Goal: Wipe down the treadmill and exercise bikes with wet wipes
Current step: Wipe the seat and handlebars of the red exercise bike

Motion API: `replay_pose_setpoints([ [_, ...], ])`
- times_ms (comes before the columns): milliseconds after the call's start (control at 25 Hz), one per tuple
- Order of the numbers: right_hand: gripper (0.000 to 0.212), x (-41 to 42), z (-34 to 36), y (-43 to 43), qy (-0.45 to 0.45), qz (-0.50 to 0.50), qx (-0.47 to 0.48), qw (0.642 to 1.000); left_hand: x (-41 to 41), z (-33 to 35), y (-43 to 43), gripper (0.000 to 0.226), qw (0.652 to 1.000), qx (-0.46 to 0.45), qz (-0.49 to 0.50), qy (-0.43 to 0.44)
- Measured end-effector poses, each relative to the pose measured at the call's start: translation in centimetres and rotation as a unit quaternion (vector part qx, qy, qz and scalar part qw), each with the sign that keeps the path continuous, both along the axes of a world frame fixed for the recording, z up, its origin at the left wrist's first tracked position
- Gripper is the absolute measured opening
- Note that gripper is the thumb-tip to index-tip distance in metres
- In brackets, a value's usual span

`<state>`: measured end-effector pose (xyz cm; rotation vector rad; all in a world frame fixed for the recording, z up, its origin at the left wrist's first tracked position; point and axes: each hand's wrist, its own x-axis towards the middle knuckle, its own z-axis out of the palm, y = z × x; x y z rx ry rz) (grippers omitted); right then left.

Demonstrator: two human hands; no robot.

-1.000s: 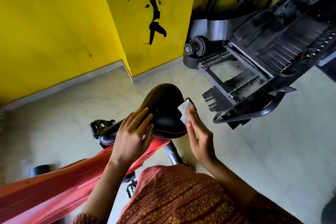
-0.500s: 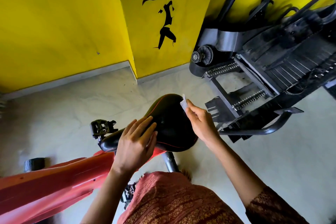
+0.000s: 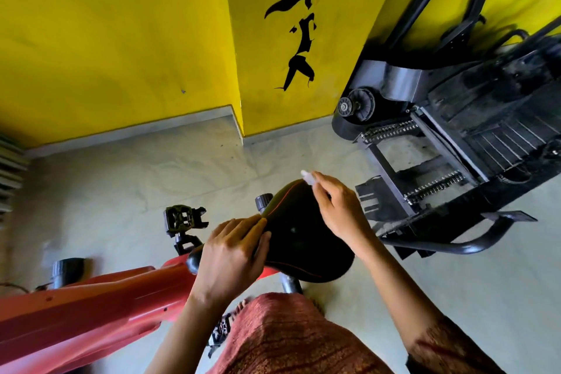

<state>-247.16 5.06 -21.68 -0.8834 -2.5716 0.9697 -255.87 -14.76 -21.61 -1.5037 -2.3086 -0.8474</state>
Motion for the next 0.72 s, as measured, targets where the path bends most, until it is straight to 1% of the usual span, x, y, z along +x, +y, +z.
replay_pose_setpoints([
  [40, 0.029, -1.6, 0.2, 0.2, -0.036, 0.013, 0.013, 0.999, 0.1, 0.1, -0.2, 0.028, 1.000, -0.001, 0.004, -0.002],
  [80, 0.027, -2.6, 0.5, -0.1, -0.042, 0.034, 0.048, 0.997, 0.1, 0.1, -0.4, 0.028, 1.000, -0.003, 0.007, -0.007],
  [160, 0.020, -2.4, 1.0, -2.7, 0.001, 0.112, 0.118, 0.987, 0.0, 0.1, -1.1, 0.028, 1.000, -0.006, 0.011, -0.015],
  [200, 0.022, -1.2, 1.1, -4.6, 0.018, 0.161, 0.127, 0.979, 0.0, 0.0, -1.6, 0.027, 1.000, -0.005, 0.012, -0.017],
  [280, 0.037, 2.6, 0.9, -7.8, 0.022, 0.233, 0.121, 0.965, 0.0, -0.2, -2.4, 0.026, 1.000, -0.001, 0.012, -0.020],
  [360, 0.043, 6.6, 0.5, -7.9, 0.033, 0.224, 0.145, 0.963, 0.2, -0.2, -3.2, 0.025, 1.000, 0.003, 0.011, -0.018],
  [440, 0.044, 8.2, 0.3, -5.7, 0.035, 0.164, 0.147, 0.975, 0.4, -0.4, -3.7, 0.025, 1.000, 0.002, 0.014, -0.011],
  [520, 0.044, 6.3, 0.0, -3.9, 0.036, 0.092, 0.121, 0.988, 0.6, -0.5, -4.1, 0.025, 1.000, 0.004, 0.014, -0.006],
  [560, 0.043, 4.5, 0.0, -4.2, 0.032, 0.071, 0.112, 0.991, 0.6, -0.6, -4.3, 0.025, 1.000, 0.005, 0.012, -0.003],
  [600, 0.043, 3.0, 0.0, -5.4, 0.028, 0.076, 0.111, 0.991, 0.6, -0.6, -4.5, 0.026, 1.000, 0.004, 0.011, 0.001],
  [640, 0.042, 2.4, -0.1, -7.0, 0.027, 0.104, 0.117, 0.987, 0.7, -0.6, -4.7, 0.026, 1.000, 0.004, 0.010, 0.005],
  [720, 0.041, 3.8, -0.2, -9.7, 0.035, 0.172, 0.135, 0.975, 0.7, -0.6, -5.2, 0.027, 1.000, 0.006, 0.012, 0.007],
])
